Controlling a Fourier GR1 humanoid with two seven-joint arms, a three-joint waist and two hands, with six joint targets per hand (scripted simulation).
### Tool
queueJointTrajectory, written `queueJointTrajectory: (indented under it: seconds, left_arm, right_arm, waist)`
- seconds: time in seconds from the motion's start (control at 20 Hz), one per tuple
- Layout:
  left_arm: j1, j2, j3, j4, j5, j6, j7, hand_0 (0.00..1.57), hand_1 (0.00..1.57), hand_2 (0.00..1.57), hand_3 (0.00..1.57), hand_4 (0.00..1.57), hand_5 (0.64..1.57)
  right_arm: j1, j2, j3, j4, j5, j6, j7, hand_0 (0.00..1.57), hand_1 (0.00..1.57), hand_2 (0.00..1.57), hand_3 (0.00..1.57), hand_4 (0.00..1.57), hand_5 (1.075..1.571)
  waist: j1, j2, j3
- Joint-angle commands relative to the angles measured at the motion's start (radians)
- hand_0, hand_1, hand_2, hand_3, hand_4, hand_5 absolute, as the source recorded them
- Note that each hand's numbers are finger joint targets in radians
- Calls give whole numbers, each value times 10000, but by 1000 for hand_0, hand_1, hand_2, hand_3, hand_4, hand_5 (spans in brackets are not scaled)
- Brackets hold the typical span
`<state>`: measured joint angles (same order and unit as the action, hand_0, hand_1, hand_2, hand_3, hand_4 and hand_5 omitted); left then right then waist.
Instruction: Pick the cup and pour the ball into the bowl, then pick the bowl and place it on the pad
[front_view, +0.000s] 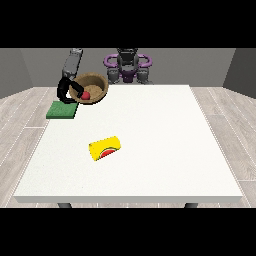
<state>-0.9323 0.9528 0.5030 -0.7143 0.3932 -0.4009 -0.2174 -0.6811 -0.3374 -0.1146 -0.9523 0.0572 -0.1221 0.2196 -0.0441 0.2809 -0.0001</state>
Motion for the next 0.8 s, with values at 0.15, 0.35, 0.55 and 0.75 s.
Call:
queueJointTrajectory:
  seconds: [0.15, 0.35, 0.55, 0.75]
  left_arm:
    - [99, -366, -81, -769, 51, 688, -26, 0, 0, 0, 0, 0, 1535]
    - [-206, -101, -139, -1088, 212, 554, 360, 0, 0, 0, 0, 0, 1534]
    - [-163, 240, 35, -1078, 282, 440, 133, 0, 0, 0, 0, 145, 1533]
    - [-528, 228, -135, -1901, 400, 869, 733, 0, 0, 0, 0, 127, 1532]
  right_arm:
    - [88, -1631, -1010, 1182, -484, 1438, -1487, 1571, 1571, 1571, 1571, 1297, 1534]
    - [-150, -2056, -1645, 1911, -829, 1728, -2344, 1571, 1571, 1571, 1174, 1287, 1534]
    - [-422, -2484, -2130, 2363, -1289, 2248, -2369, 1571, 1571, 1571, 935, 1295, 1543]
    - [-637, -3306, -2229, 3117, -963, 2487, -3210, 1571, 1571, 1571, 586, 1299, 1552]
  waist:
    - [-66, 318, 16]
    - [62, 910, 21]
    - [194, 1248, 12]
    - [259, 1626, 21]
